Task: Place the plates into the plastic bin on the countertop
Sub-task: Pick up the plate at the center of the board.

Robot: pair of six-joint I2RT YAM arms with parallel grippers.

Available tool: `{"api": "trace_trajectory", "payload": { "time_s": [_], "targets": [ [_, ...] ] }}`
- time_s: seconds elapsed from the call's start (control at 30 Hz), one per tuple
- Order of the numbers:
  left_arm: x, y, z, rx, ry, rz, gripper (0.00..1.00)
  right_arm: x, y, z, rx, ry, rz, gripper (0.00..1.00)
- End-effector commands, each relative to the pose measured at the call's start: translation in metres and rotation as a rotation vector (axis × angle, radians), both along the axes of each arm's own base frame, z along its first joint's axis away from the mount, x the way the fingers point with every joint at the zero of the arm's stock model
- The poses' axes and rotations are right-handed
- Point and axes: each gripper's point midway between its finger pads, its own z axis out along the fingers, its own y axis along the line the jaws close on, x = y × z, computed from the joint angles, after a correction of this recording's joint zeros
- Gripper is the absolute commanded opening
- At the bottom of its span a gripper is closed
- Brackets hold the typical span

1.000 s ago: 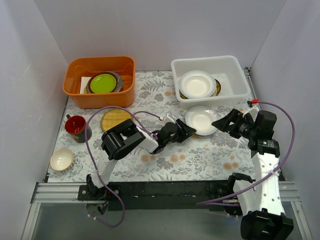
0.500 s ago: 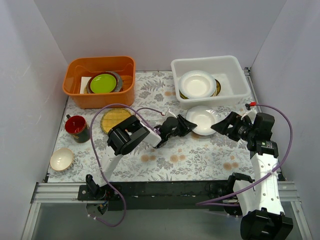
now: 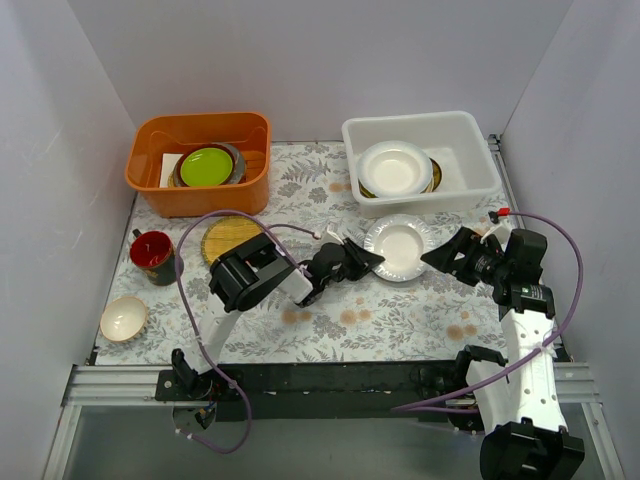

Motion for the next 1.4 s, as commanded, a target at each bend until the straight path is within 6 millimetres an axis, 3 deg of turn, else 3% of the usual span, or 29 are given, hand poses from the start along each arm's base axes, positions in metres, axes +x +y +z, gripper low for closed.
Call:
{"api": "trace_trajectory", "payload": {
  "time_s": [0.0, 0.13, 0.17, 0.37, 0.53, 0.6, 0.63, 0.87, 1.07, 1.37],
  "targets": [
    [-0.014, 0.017, 0.011, -0.058, 0.122, 0.050, 0.00, -0.002, 0.000, 0.001, -0.009, -0.021, 0.010, 0.83],
    [-0.027, 0.029, 0.021, -0.037, 0.081, 0.038, 0.00, -0.003, 0.001, 0.003, -0.009, -0.028, 0.010, 0.82],
    [-0.029, 0.029, 0.034, -0.053, 0.059, 0.034, 0.00, -0.003, 0.001, 0.003, -0.009, -0.027, 0.009, 0.83],
    [-0.042, 0.033, 0.059, -0.048, -0.020, 0.010, 0.00, -0.004, -0.001, 0.003, -0.020, -0.042, -0.003, 0.83],
    [-0.055, 0.030, 0.095, -0.082, -0.087, -0.031, 0.00, -0.006, -0.001, 0.004, -0.023, -0.042, -0.004, 0.82],
    [-0.060, 0.032, 0.101, -0.075, -0.103, -0.044, 0.00, -0.006, -0.001, 0.006, -0.026, -0.050, -0.003, 0.83],
    [-0.063, 0.033, 0.115, -0.095, -0.122, -0.044, 0.00, -0.005, -0.001, 0.007, -0.030, -0.051, -0.003, 0.83],
    [-0.071, 0.042, 0.150, -0.090, -0.185, -0.051, 0.00, -0.007, -0.001, 0.005, -0.035, -0.053, 0.013, 0.84],
    [-0.081, 0.038, 0.168, -0.100, -0.215, -0.079, 0.00, -0.009, 0.003, 0.006, -0.018, -0.063, 0.025, 0.84],
    [-0.101, 0.020, 0.181, -0.121, -0.236, -0.139, 0.00, -0.009, 0.006, 0.004, 0.005, -0.073, 0.030, 0.75]
  ]
}}
